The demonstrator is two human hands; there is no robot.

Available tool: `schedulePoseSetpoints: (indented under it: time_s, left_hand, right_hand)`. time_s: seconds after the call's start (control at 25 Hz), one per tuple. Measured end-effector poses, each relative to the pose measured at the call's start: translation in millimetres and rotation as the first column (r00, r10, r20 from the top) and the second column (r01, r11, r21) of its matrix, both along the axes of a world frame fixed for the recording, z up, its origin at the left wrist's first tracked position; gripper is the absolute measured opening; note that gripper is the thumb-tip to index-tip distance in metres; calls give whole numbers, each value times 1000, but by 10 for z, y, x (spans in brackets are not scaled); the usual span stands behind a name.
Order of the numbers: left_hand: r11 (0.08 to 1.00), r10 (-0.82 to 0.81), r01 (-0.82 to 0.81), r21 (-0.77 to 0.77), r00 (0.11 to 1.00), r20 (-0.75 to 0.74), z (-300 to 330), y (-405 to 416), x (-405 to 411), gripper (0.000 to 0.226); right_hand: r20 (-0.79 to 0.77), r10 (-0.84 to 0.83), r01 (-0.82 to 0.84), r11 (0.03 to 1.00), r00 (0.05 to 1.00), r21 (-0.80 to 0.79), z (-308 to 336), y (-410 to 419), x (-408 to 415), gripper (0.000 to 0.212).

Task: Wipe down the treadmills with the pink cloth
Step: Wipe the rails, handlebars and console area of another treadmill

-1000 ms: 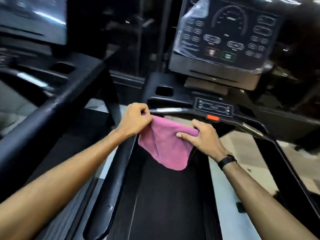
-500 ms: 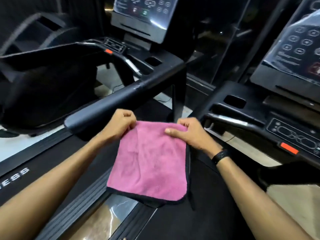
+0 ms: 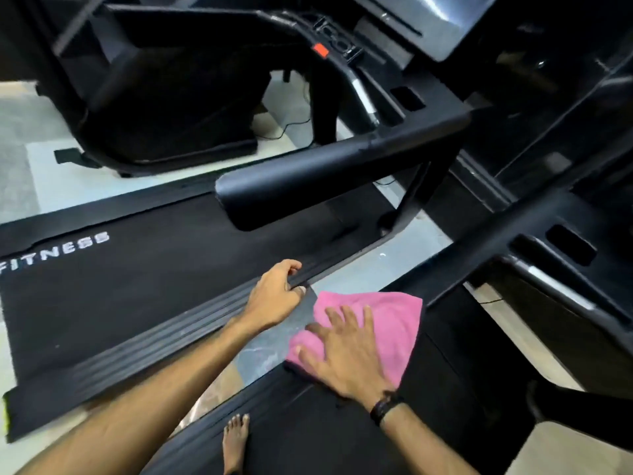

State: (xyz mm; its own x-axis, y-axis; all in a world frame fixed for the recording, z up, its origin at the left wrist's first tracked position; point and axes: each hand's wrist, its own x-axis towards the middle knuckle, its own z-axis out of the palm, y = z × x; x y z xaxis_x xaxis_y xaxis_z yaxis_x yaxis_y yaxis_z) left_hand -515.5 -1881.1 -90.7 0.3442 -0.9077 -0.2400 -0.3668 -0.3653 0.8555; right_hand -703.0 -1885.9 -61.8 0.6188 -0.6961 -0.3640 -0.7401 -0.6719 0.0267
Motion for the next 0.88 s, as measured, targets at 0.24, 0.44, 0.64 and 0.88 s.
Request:
schedulePoseSetpoints:
  time_s: [0.24, 0.44, 0.64, 0.88]
  left_hand:
    - [995, 15, -8, 99, 997, -70, -189, 289, 81, 52]
    - [994, 38, -23, 105, 989, -143, -312, 451, 183, 46]
    - [994, 6, 15, 110, 982, -187, -285, 466, 110, 46]
    - [996, 21, -1, 86, 971, -237, -355, 481, 157, 43]
  right_hand:
    - [-130, -14, 32, 990, 991, 138, -124, -291, 685, 38]
    - [153, -19, 29, 998, 988, -60, 117, -33, -119, 53]
    - [0, -121, 121, 989, 993, -84, -141, -391, 366, 33]
    - [120, -34, 40, 998, 992, -52, 25, 10, 5, 54]
